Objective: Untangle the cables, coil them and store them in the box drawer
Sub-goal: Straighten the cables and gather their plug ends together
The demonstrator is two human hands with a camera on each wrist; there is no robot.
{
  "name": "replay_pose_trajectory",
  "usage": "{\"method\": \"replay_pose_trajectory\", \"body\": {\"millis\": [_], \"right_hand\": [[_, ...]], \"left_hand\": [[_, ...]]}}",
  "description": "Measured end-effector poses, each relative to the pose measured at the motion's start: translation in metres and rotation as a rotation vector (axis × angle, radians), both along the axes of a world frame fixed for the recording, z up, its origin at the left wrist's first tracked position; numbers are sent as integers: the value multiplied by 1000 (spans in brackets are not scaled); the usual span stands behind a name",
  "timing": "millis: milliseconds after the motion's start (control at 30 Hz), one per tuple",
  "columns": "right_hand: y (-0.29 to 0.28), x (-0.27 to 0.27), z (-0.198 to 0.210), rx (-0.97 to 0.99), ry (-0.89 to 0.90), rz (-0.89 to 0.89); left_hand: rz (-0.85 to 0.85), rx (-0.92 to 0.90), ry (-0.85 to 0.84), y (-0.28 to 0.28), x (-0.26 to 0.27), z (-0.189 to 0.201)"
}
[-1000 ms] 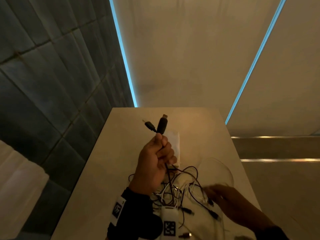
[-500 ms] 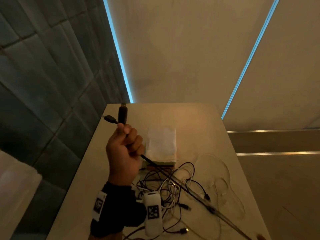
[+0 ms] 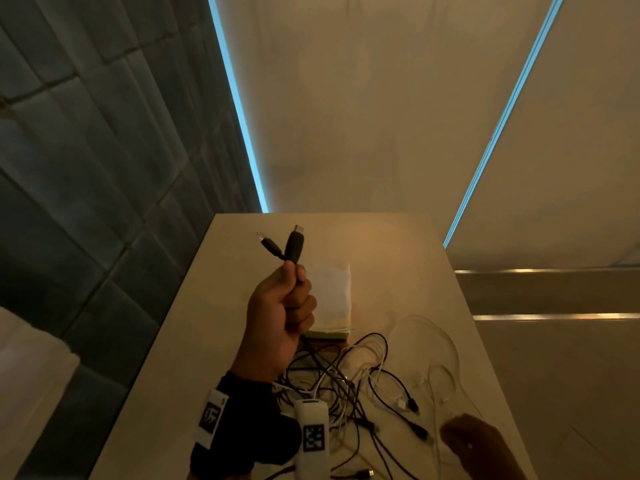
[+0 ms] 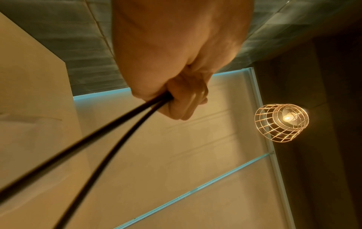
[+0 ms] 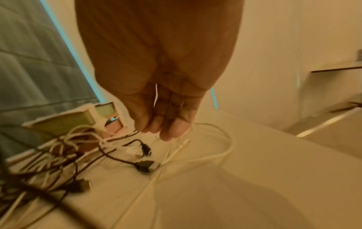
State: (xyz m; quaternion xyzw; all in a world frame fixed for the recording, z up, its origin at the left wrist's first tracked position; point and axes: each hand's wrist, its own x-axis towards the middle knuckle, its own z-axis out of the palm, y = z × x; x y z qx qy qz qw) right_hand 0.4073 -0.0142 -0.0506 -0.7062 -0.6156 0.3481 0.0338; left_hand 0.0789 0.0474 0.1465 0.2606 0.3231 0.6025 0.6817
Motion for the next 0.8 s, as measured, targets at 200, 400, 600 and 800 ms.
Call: {"method": "replay_pose_trajectory", "body": {"millis": [200,400,600,800], "right_hand": [[2,-40,-18,-94,-210,333],[15,-46,25,55,-158,349],[52,-71,109,417,614,182],[69,-139,146,321,1153,-88]], "left_hand": [[0,21,4,-1,-1,-2],[29,6,72,-3,-5,-10],[29,1,209,-3,8,-16],[46,-48,502,-5,29,-21]]}}
